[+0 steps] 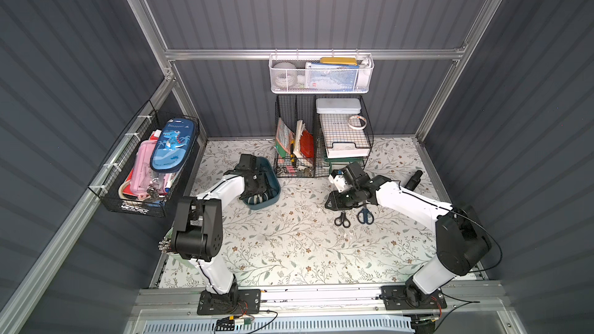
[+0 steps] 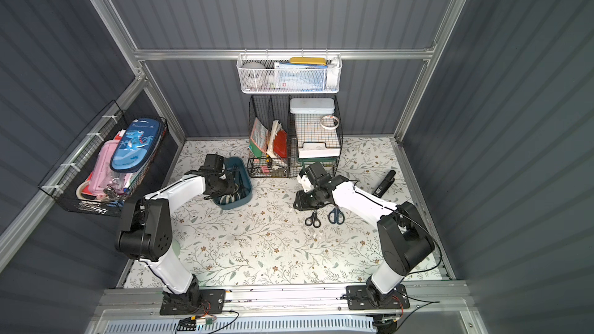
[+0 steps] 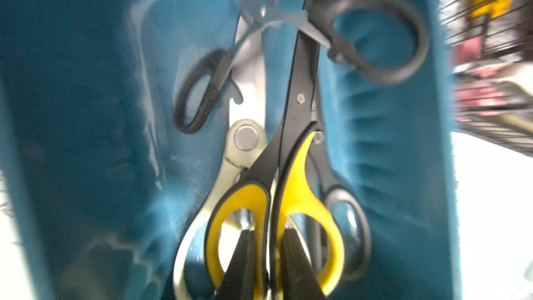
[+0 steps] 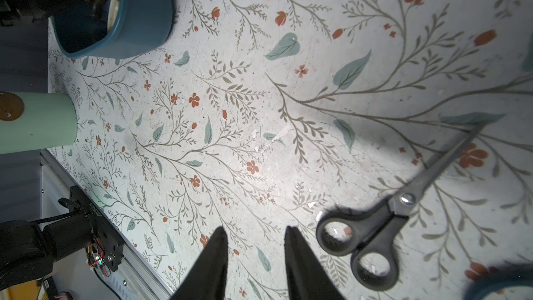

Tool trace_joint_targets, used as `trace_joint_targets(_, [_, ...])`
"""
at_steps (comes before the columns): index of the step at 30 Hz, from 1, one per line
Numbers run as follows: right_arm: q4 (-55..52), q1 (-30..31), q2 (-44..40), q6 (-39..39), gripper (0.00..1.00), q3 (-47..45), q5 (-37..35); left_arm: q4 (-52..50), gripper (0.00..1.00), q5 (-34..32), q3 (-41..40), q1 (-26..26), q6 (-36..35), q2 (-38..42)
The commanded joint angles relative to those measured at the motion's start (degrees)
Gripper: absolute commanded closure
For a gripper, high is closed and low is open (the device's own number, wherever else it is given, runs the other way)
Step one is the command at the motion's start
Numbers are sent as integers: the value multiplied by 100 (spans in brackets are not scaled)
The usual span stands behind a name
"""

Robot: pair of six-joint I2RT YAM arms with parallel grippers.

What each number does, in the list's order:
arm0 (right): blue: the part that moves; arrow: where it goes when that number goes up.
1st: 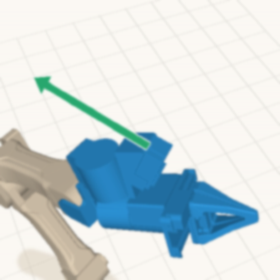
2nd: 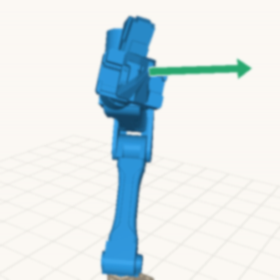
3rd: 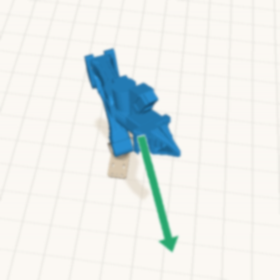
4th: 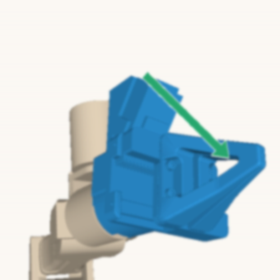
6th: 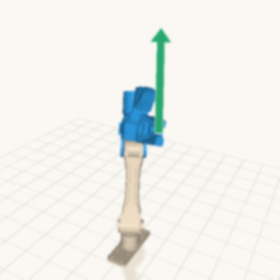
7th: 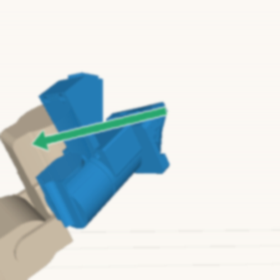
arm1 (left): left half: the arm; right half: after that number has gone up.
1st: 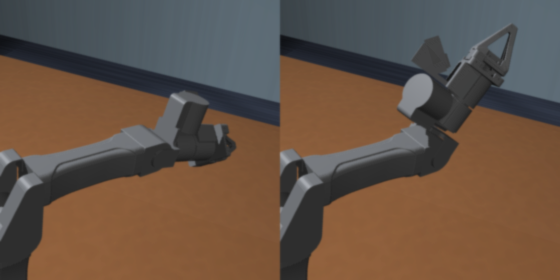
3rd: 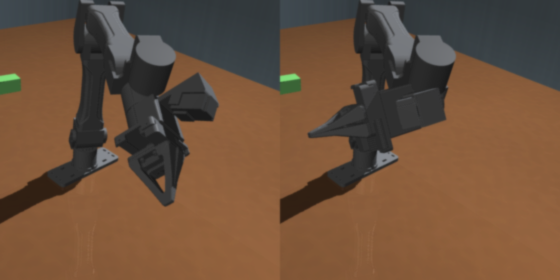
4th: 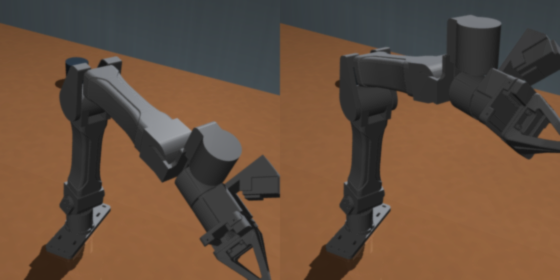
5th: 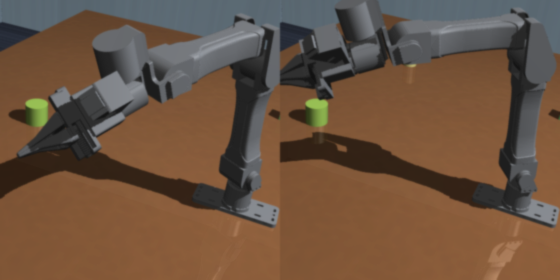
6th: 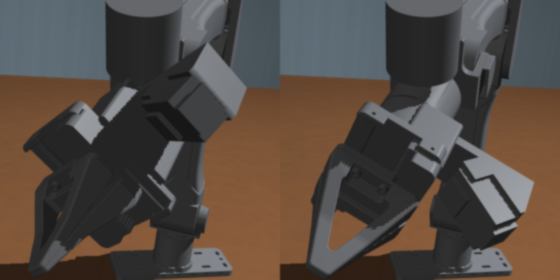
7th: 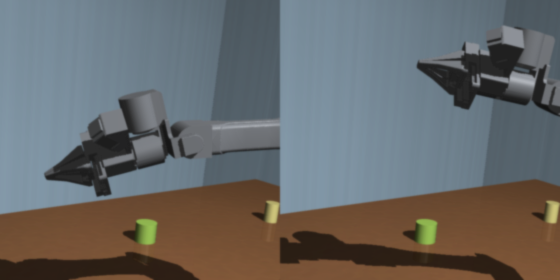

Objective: Take the scissors out of the storage box
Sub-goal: Pick up the scissors from the storage box.

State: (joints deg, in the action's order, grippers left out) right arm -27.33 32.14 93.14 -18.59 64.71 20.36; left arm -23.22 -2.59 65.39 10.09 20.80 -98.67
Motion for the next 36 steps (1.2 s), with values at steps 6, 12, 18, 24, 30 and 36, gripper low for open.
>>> trace_joint_targets(6, [326,113,11,-222,61,462,252,-247,100,574,4,-17,23,652])
trace_joint_targets(12, [1170,448,250,-765,59,871,547,157,100,1207,-94,-9,124,983])
trace_joint_targets(18, [2201,833,561,-1430,56,1091,414,497,100,1754,-347,2,455,1359])
trace_joint_targets(24, [2398,1093,1003,-1515,52,1562,239,532,100,1927,-423,139,570,1558])
trace_joint_targets(30, [2359,1187,1358,-1516,49,1963,-15,607,100,1949,-485,342,677,1572])
trace_joint_targets(36, [2357,1183,1600,-1545,50,2200,-327,617,100,1921,-439,506,698,1614])
